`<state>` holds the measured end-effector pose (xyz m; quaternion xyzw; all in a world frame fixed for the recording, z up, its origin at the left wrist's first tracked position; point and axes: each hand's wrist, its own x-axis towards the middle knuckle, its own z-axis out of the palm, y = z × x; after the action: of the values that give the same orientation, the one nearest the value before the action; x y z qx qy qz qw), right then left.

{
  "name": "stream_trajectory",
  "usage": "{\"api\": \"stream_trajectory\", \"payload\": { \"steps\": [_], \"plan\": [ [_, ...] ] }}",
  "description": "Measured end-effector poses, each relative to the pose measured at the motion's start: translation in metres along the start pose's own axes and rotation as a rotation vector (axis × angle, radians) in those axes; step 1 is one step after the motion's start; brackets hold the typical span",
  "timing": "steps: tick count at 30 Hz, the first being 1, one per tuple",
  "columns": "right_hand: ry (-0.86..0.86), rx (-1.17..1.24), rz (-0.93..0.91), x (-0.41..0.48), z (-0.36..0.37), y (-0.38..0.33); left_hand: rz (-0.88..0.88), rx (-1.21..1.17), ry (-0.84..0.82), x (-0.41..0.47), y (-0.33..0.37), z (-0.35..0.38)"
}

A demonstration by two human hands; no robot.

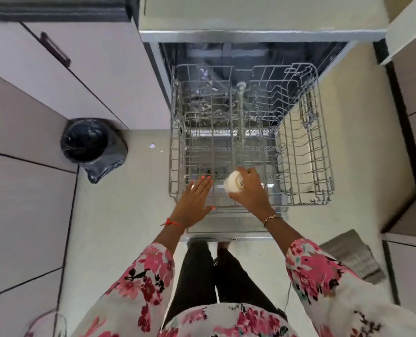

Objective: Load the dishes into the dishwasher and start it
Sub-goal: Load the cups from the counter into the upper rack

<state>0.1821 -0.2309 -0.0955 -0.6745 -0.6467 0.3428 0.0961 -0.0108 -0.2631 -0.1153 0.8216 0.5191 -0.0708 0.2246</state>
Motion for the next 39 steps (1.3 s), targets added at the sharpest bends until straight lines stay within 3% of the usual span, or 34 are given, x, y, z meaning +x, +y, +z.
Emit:
{"api": "stream_trajectory", "payload": {
  "steps": [9, 18, 26, 39],
  "plan": [
    [-0.093, -0.127, -0.041, 0.035, 0.060, 0.019, 0.008, -0.133, -0.132, 0.008, -0.011, 0.065],
    [-0.137, -0.235, -0.021, 0.047, 0.082, 0.028, 0.013, -0.219, 0.047, 0.003, -0.008, 0.078],
    [-0.229, -0.346, -0.047, 0.054, 0.098, 0.035, -0.002, -0.204, 0.082, 0.002, -0.007, 0.083],
    [-0.282, -0.312, 0.000, 0.059, 0.101, 0.040, 0.003, -0.206, 0.089, 0.002, -0.008, 0.086]
  ]
}}
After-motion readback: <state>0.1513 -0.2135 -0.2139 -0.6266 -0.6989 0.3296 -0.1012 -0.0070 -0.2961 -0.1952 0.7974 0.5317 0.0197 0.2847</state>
